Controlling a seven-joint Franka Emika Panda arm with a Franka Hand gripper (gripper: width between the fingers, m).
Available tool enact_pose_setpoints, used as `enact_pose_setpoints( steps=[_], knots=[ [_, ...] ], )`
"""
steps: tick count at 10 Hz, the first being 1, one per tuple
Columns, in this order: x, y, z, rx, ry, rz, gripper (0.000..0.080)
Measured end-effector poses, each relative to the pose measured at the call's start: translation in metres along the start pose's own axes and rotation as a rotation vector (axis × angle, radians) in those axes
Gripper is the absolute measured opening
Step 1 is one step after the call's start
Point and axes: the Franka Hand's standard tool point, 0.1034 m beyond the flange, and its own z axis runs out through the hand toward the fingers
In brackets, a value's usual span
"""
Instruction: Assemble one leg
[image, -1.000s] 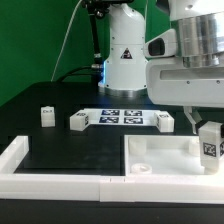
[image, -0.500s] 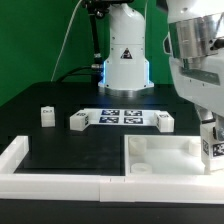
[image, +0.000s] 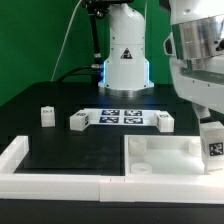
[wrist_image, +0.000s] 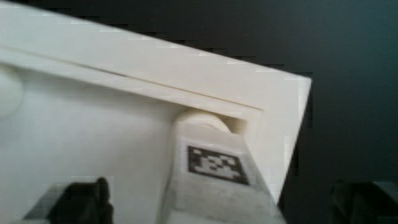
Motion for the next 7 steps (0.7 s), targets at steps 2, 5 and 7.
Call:
enact_pose_setpoints(
  steps=[2, 5, 7],
  knots=[
    [0.000, -0.002, -0.001, -0.021, -0.012, -0.286, 0.0640],
    [0.011, -0.002, -0.002, -0.024, -0.011, -0.682, 0.0649],
    [0.011, -0.004, -0.002, -0.044, -0.003, -0.931, 0.0649]
  ],
)
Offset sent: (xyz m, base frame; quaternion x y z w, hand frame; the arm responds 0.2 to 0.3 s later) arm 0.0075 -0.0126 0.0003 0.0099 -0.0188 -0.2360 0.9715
